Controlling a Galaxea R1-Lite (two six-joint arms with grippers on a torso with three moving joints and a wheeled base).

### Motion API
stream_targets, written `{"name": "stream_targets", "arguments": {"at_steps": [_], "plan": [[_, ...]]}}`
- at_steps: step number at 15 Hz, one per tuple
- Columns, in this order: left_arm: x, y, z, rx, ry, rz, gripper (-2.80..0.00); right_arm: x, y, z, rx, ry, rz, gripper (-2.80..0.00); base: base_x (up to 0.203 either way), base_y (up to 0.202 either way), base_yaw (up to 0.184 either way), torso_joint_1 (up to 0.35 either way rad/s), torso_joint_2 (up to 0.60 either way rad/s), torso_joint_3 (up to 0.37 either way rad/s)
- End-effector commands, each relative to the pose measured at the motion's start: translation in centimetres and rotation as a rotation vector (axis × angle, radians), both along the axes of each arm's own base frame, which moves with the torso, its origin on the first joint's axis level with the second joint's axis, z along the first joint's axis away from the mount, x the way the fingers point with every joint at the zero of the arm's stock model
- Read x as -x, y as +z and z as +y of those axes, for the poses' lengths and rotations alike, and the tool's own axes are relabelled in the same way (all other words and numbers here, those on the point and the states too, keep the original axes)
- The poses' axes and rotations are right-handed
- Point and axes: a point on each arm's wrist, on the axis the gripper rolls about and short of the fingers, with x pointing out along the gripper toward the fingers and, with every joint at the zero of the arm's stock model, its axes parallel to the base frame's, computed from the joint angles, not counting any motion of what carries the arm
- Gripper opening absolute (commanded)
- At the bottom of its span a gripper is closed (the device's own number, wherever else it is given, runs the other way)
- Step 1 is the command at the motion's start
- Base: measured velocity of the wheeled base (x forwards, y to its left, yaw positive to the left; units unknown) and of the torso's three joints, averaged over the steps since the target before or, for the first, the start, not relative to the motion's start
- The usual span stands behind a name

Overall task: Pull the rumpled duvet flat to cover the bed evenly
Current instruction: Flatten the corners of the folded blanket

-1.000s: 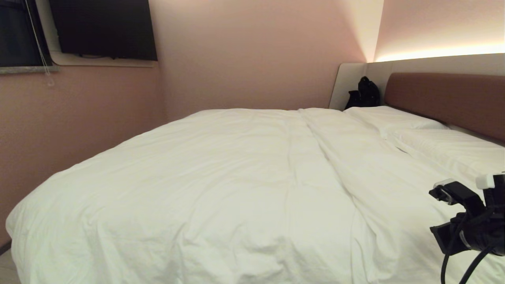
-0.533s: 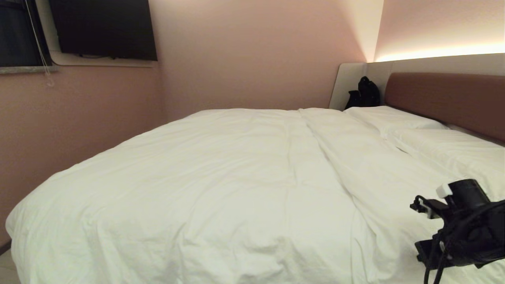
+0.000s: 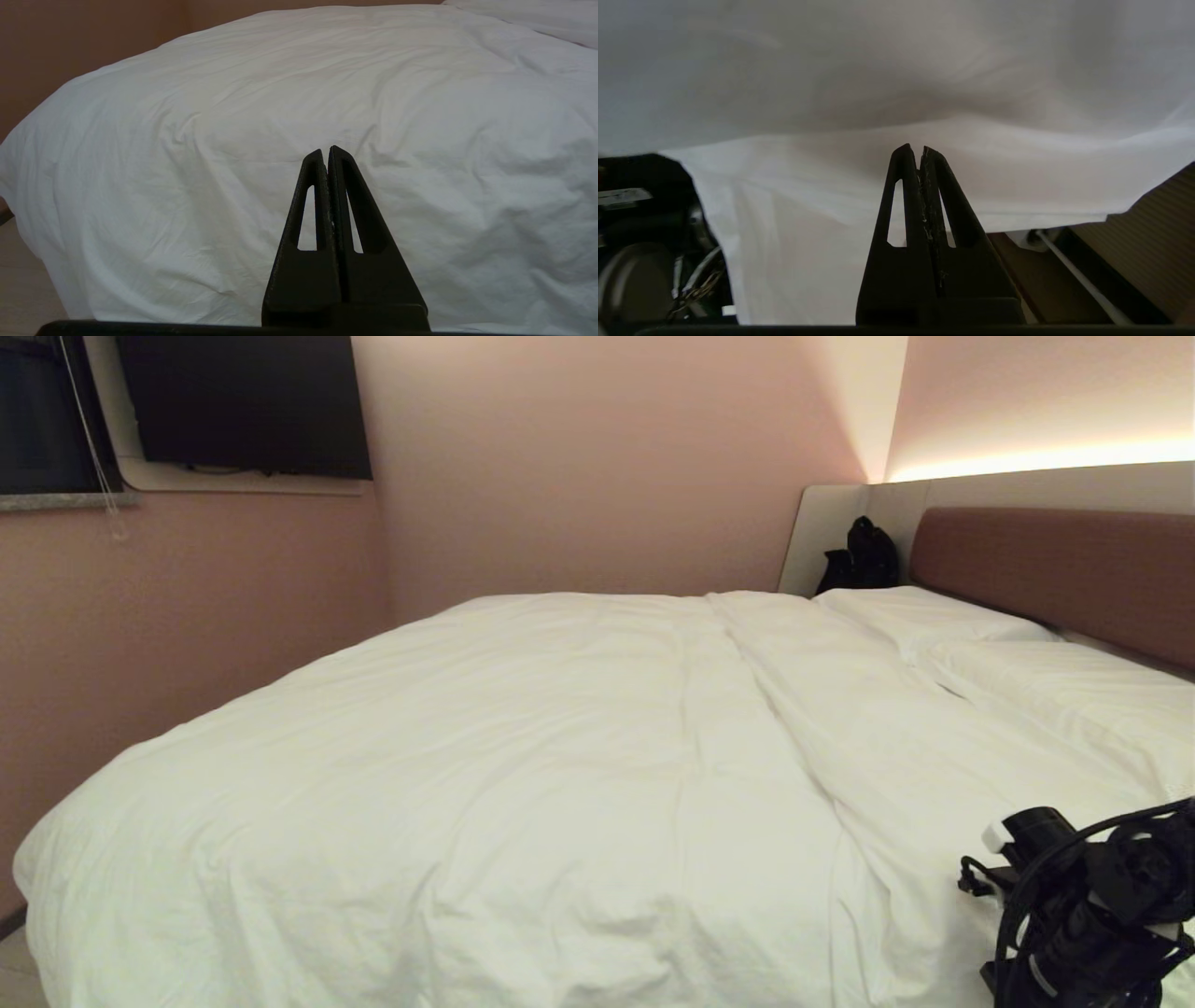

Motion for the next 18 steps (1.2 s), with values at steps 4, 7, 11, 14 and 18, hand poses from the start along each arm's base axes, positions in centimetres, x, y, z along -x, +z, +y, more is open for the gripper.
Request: {"name": "stream_targets", "arguments": {"at_steps": [4,7,11,14,18], "plan": [[0.0,0.0,0.0,0.0,0.0,0.0,-2.8,-0.4,-1.6,2.2,0.079,0.095,0.025,-2.8,0.0,0.0,0.0,0.0,0.0,0.0],[0.0,0.0,0.0,0.0,0.0,0.0,-2.8,-0.4,-3.0,3.8,0.136,0.16,0.025,-2.8,0.0,0.0,0.0,0.0,0.0,0.0],[0.0,0.0,0.0,0.0,0.0,0.0,-2.8,-0.6,-4.5,5.0,0.255,0.224,-0.001,-2.8,0.0,0.0,0.0,0.0,0.0,0.0],[0.0,0.0,0.0,0.0,0.0,0.0,-2.8,-1.7,-4.8,5.7,0.268,0.291,-0.004,-2.8,0.0,0.0,0.0,0.0,0.0,0.0],[0.0,0.0,0.0,0.0,0.0,0.0,-2.8,-2.7,-5.2,6.0,0.287,0.38,0.016,-2.8,0.0,0.0,0.0,0.0,0.0,0.0]]}}
